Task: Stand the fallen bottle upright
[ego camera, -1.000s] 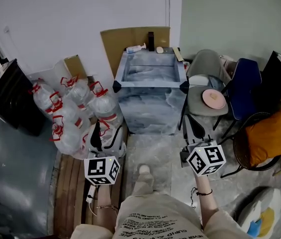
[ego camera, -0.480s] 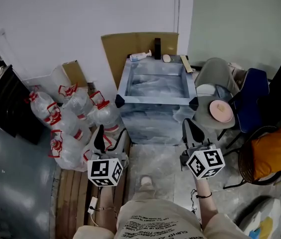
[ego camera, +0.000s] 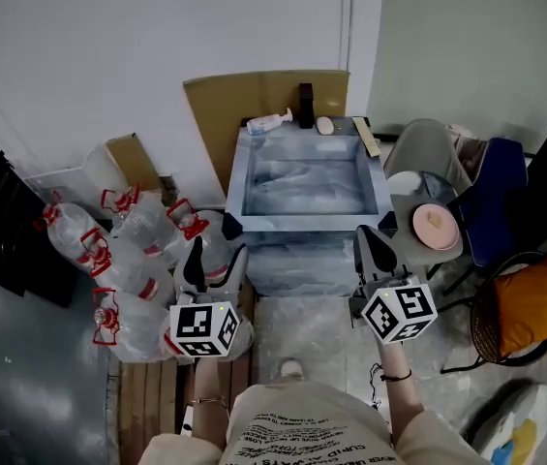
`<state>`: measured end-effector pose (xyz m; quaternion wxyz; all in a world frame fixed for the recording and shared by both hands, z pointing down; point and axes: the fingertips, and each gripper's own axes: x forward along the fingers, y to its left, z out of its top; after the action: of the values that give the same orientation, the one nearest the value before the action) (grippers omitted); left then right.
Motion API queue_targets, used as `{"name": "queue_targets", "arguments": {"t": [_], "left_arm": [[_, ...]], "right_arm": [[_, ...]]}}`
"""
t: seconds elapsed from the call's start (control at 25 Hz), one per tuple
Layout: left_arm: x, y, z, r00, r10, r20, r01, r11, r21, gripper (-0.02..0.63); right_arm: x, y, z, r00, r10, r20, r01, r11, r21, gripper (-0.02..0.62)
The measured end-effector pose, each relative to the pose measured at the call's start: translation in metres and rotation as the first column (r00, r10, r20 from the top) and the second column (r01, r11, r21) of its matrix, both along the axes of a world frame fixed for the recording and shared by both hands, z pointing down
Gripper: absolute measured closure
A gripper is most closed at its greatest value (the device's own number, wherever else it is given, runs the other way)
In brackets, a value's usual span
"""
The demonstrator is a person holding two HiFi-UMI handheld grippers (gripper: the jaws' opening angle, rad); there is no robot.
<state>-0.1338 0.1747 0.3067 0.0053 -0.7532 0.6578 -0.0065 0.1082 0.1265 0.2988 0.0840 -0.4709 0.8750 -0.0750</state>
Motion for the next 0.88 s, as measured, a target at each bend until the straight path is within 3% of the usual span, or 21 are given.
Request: {"name": "queue_targets", "arguments": {"t": [0.64, 0.88], "left_arm": [[-0.012, -0.076, 0.029, 0.997, 0.083, -0.006, -0.083, 0.995, -0.056, 0.268], [-0.016, -0.126, 0.032, 0.996, 0.089, -0.008, -0.089, 0.994, -0.064, 0.268]], "right_arm": [[-0.03, -0.069, 0.02, 1.0, 0.017, -0.02, -0.018, 0.999, -0.033, 0.592], [-0.041, -0.119, 0.027, 1.0, 0.002, -0.02, -0.003, 0.999, -0.05, 0.592]]}}
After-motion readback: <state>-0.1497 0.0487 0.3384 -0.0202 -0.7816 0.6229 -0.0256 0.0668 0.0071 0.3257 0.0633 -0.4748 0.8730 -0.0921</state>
